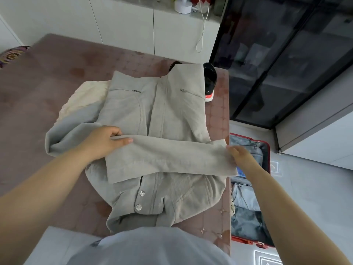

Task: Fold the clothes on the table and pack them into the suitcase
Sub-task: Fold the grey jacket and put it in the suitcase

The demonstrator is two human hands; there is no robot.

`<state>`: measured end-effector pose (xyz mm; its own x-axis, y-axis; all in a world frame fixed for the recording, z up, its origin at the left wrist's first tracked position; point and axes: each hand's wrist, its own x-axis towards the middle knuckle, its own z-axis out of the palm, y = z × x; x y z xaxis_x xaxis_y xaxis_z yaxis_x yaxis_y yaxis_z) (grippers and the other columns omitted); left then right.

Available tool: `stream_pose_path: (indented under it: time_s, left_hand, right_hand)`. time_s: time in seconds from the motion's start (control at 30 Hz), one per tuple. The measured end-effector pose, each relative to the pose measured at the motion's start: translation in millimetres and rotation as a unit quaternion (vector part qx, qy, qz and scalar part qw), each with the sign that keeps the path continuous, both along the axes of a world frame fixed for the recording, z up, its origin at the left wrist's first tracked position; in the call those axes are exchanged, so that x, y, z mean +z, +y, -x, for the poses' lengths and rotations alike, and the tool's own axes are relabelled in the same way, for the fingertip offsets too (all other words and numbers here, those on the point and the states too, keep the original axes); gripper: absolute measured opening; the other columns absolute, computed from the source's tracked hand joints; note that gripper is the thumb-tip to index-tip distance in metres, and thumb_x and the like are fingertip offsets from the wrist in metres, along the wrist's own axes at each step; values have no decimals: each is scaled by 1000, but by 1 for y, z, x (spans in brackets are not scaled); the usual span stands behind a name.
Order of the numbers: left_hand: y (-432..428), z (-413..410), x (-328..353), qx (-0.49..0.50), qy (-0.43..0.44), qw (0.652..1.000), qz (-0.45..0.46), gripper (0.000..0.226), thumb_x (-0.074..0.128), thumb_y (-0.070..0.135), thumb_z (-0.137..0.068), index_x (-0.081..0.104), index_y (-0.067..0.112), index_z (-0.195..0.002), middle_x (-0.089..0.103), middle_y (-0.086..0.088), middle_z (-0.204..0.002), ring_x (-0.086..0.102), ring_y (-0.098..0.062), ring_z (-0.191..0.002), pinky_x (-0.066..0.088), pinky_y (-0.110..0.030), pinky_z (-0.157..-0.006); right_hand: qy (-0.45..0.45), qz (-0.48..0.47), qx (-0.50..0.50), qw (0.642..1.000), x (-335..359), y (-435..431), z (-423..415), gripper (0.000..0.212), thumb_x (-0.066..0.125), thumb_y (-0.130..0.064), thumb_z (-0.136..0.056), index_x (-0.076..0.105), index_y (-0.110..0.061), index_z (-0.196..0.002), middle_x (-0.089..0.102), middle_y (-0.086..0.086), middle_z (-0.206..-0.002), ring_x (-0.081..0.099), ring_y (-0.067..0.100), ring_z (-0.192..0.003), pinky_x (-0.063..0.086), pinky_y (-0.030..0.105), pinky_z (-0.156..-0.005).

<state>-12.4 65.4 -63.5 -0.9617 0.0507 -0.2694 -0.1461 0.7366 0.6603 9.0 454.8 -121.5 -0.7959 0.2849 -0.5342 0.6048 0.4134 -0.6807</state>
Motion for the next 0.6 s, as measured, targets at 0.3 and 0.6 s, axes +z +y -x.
stream_pose_path:
  time_s: [0.3,0.6]
  left_hand:
    - [-3,1,-6,81,45,996,4,37,80,27,-69,61,14,-97,59,3,-95,54,-15,-88,38,-21,-72]
    - [15,-55,-94,-196,201,901,331,51,36,48,-82,60,22,-120,58,-6,-126,43,-25,-119,23,-43,-103]
  right_hand:
    - [77,-68,25,994,11,8,25,30,47,-32,-95,60,-8,-107,60,12,-101,51,25,-86,38,30,-68]
    - [226,-306,174,908,-22,-46,-44,47,45,-32,-91,43,-13,-134,40,14,-139,36,32,-128,26,44,-109]
